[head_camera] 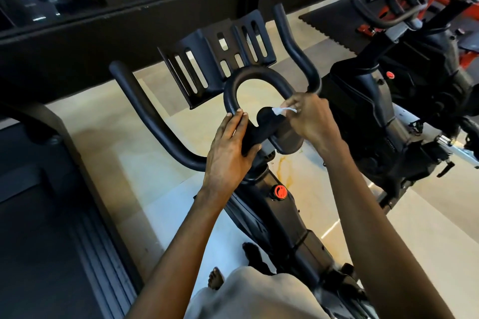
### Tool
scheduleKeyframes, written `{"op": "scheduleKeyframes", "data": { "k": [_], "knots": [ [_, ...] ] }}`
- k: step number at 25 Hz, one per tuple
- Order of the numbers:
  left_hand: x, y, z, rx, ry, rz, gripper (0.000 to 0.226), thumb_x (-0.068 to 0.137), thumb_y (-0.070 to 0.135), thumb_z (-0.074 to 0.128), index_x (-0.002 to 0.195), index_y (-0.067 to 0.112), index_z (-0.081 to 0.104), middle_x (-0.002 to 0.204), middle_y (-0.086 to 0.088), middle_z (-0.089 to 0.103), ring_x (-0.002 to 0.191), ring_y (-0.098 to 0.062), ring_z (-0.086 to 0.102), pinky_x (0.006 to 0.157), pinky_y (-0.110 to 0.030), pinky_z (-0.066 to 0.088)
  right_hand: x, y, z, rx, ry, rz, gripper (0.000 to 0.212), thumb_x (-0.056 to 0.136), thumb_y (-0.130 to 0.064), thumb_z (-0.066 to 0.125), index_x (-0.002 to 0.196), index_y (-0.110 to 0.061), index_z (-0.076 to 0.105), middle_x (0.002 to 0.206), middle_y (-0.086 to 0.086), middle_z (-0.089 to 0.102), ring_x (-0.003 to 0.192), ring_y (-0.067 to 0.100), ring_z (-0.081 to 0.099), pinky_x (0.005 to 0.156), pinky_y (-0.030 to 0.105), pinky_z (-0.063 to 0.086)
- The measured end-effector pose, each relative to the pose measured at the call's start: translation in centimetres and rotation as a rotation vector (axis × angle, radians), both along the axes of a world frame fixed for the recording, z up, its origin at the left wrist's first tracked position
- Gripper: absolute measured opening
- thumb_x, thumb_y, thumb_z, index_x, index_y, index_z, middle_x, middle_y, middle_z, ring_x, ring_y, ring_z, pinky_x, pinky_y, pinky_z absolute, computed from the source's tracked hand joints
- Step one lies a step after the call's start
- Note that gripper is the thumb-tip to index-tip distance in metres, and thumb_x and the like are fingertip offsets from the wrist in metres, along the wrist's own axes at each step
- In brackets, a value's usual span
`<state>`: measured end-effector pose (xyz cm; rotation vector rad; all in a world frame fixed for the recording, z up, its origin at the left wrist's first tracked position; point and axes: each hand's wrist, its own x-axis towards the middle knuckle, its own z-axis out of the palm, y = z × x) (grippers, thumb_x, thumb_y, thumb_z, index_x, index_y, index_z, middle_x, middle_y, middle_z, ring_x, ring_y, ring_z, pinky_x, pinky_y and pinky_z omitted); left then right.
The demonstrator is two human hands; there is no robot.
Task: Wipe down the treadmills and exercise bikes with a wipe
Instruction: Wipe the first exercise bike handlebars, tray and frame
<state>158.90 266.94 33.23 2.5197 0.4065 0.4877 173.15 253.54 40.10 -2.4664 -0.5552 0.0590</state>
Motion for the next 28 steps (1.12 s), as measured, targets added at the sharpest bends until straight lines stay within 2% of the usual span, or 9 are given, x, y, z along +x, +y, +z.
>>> {"op": "scheduleKeyframes", "data": {
  "k": [4,7,10,13,16,18,21,25,28],
  "knots": [
    [-0.1,0.4,0.3,-0.068,0.007,-0.043,0.079,0.093,0.033,0.069,0.158,0.015,0.027,0.165,0.004,0.021,0.152,-0.016,0.015,0.119,-0.040,0.032,-3.5,0.1,-1.0,0.090,0.023,-0.055,0.014,0.095,-0.014,0.064,0.106,-0.018,0.072,0.100,-0.009,0.069,0.078,0.000,0.060,0.064,0.003,0.038],
    [-0.6,1.0,0.3,-0.063,0.032,-0.082,0.081,0.094,0.033,0.068,0.159,0.019,0.022,0.167,0.009,0.014,0.152,-0.012,0.014,0.117,-0.039,0.032,-4.9,0.0,-1.6,0.128,0.033,-0.001,0.013,0.093,-0.016,0.067,0.102,-0.023,0.074,0.095,-0.016,0.067,0.084,-0.004,0.062,0.073,0.006,0.045],
    [-1.3,1.4,0.2,-0.003,0.052,-0.063,0.078,0.096,0.039,0.065,0.159,0.023,0.023,0.166,0.015,0.012,0.148,-0.012,0.027,0.110,-0.038,0.041,-3.4,-0.5,-1.6,0.197,-0.024,-0.122,0.013,0.094,-0.015,0.065,0.101,-0.022,0.074,0.093,-0.013,0.068,0.073,-0.012,0.060,0.070,0.008,0.051],
    [-1.8,1.1,-0.5,0.072,-0.002,-0.027,0.070,0.096,0.039,0.066,0.155,0.019,0.036,0.164,0.009,0.025,0.138,-0.020,0.046,0.100,-0.043,0.050,-4.6,0.2,-2.4,0.197,-0.044,-0.075,0.013,0.094,-0.019,0.066,0.104,-0.021,0.073,0.102,-0.008,0.071,0.082,-0.003,0.066,0.078,0.017,0.056],
    [-2.0,0.9,-1.5,0.194,-0.128,0.010,0.057,0.094,0.037,0.069,0.144,0.014,0.053,0.154,-0.004,0.046,0.122,-0.027,0.061,0.083,-0.044,0.058,-6.2,0.3,-3.0,0.223,-0.003,0.036,0.015,0.092,-0.017,0.069,0.105,-0.024,0.073,0.101,-0.013,0.068,0.086,-0.004,0.066,0.079,0.012,0.054],
    [-1.9,0.9,-1.7,0.240,-0.162,0.015,0.054,0.093,0.037,0.070,0.140,0.014,0.058,0.149,-0.005,0.052,0.117,-0.027,0.064,0.076,-0.042,0.060,-5.1,0.1,-2.6,0.266,0.003,-0.051,0.014,0.091,-0.018,0.070,0.103,-0.025,0.074,0.094,-0.018,0.069,0.081,-0.009,0.065,0.075,0.009,0.053],
    [-1.9,0.9,-1.8,0.257,-0.179,0.025,0.052,0.092,0.037,0.071,0.138,0.014,0.060,0.146,-0.005,0.056,0.115,-0.025,0.065,0.075,-0.040,0.060,-4.5,0.6,-2.5,0.259,-0.040,-0.112,0.014,0.093,-0.020,0.067,0.103,-0.025,0.075,0.104,-0.012,0.072,0.083,-0.005,0.065,0.078,0.014,0.053],
    [-2.1,0.9,-2.7,0.282,-0.240,0.043,0.047,0.093,0.037,0.072,0.133,0.014,0.065,0.128,-0.003,0.068,0.098,-0.022,0.070,0.077,-0.037,0.059,-6.2,0.7,-4.1,0.232,-0.042,0.071,0.018,0.091,-0.019,0.069,0.108,-0.025,0.073,0.108,-0.007,0.067,0.091,0.002,0.065,0.088,0.017,0.053],
    [-2.3,0.9,-3.1,0.321,-0.282,0.032,0.040,0.094,0.036,0.070,0.129,0.016,0.069,0.115,-0.001,0.074,0.088,-0.020,0.070,0.073,-0.037,0.060,-2.7,-0.2,-3.2,0.251,-0.030,-0.034,0.017,0.092,-0.021,0.069,0.108,-0.024,0.075,0.108,-0.004,0.072,0.089,0.002,0.068,0.089,0.022,0.056]
  ]
}}
